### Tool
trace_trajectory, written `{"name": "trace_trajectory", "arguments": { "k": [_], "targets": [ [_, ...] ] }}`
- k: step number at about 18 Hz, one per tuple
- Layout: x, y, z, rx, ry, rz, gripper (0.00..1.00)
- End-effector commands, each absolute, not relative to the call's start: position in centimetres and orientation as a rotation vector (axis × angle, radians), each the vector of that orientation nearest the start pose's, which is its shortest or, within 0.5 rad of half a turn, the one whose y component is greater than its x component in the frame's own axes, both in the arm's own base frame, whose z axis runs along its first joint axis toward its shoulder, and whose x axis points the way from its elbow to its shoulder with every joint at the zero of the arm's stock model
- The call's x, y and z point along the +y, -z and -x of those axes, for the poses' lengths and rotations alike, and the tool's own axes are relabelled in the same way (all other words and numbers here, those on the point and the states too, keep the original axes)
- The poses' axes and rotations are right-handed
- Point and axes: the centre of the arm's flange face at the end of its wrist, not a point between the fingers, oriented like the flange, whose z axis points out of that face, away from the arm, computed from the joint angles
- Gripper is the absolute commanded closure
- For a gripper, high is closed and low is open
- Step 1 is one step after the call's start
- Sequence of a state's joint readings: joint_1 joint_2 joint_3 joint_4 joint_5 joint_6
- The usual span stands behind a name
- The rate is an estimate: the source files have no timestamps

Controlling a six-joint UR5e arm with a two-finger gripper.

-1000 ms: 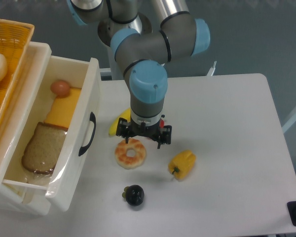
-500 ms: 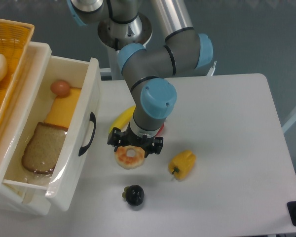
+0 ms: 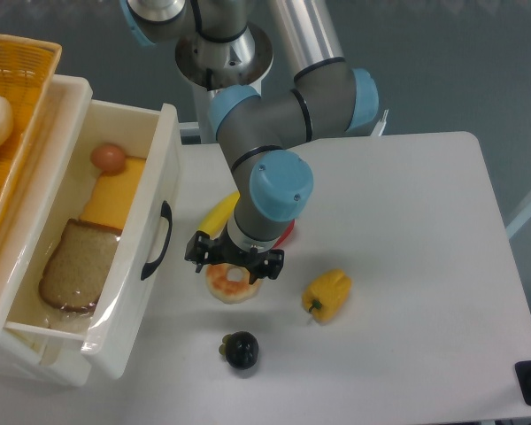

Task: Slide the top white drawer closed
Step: 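Move the gripper toward the open drawer's front face beside the donut, then push the drawer front with the gripper to slide the drawer in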

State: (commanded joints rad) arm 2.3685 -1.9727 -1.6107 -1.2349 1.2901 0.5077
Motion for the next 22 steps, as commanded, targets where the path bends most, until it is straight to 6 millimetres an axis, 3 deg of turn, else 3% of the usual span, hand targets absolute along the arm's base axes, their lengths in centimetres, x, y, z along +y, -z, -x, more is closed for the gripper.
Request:
{"name": "trace_trajectory", "arguments": {
  "k": [22],
  "targets": [
    [55.2, -28.7, 30.1, -0.402, 0.473, 2.969, 0.00]
  ]
}}
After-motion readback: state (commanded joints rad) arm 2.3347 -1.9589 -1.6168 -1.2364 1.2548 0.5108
